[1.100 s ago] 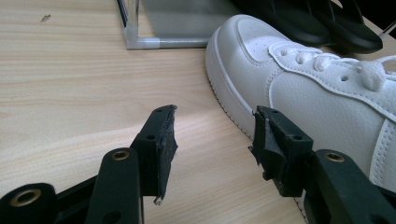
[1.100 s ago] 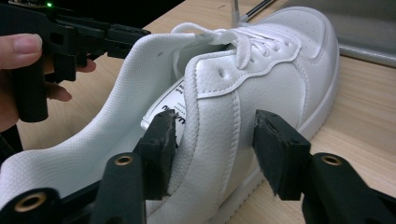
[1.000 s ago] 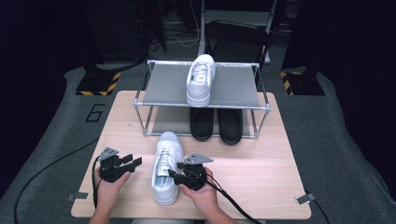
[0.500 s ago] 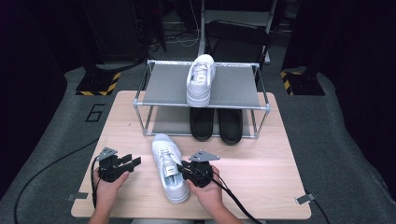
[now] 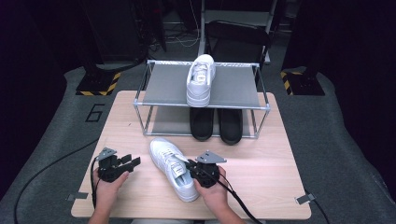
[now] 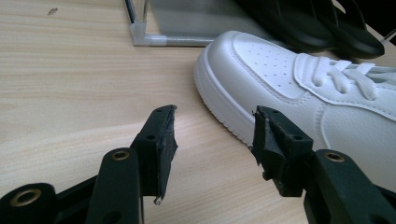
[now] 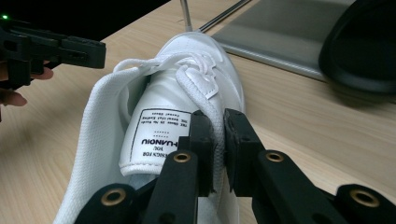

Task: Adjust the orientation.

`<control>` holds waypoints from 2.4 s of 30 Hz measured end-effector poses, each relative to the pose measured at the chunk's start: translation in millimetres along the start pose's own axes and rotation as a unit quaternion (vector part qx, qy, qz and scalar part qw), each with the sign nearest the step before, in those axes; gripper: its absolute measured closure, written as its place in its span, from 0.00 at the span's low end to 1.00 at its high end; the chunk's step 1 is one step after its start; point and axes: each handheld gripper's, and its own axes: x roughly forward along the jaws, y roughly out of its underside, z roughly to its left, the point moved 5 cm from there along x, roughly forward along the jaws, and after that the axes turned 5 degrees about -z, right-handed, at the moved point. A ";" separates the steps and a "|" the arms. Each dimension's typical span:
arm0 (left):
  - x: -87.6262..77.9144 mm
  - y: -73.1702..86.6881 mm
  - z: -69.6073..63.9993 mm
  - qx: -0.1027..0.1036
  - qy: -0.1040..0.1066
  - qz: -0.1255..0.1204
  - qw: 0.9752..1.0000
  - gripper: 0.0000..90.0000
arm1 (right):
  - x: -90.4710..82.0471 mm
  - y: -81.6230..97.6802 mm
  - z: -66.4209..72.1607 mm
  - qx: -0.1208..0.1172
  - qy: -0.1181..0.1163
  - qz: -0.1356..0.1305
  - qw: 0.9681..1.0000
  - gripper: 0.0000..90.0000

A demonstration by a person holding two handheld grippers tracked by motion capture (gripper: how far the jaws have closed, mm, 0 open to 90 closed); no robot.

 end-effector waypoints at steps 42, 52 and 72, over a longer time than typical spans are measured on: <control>6.1 2.5 -5.5 -0.008 0.003 -0.001 1.000 0.54 | -42.1 19.4 -56.8 0.024 -0.018 0.034 0.999 0.73; 6.9 2.6 -5.1 -0.013 0.001 -0.003 1.000 0.54 | -40.8 20.2 -56.1 0.025 -0.010 0.051 0.998 0.74; 5.5 2.3 -0.2 -0.017 0.000 -0.002 1.000 0.54 | -44.6 19.6 -49.8 0.024 0.021 0.017 0.999 0.90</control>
